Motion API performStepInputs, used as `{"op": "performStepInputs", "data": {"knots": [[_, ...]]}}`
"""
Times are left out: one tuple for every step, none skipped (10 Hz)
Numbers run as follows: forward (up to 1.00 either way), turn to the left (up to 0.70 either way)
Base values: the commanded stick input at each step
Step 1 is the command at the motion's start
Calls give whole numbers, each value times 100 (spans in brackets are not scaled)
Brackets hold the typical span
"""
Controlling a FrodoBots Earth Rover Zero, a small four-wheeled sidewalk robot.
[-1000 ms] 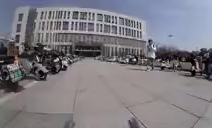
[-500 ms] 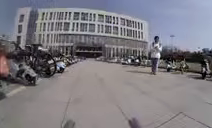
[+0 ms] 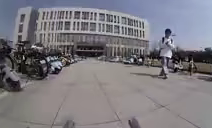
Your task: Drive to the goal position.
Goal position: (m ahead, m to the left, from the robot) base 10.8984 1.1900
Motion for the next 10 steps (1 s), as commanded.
{"op": "performStepInputs", "data": {"knots": [[100, 0], [100, 0], [100, 0], [100, 0], [100, 0], [100, 0], [100, 0], [100, 0], [100, 0], [100, 0]]}}
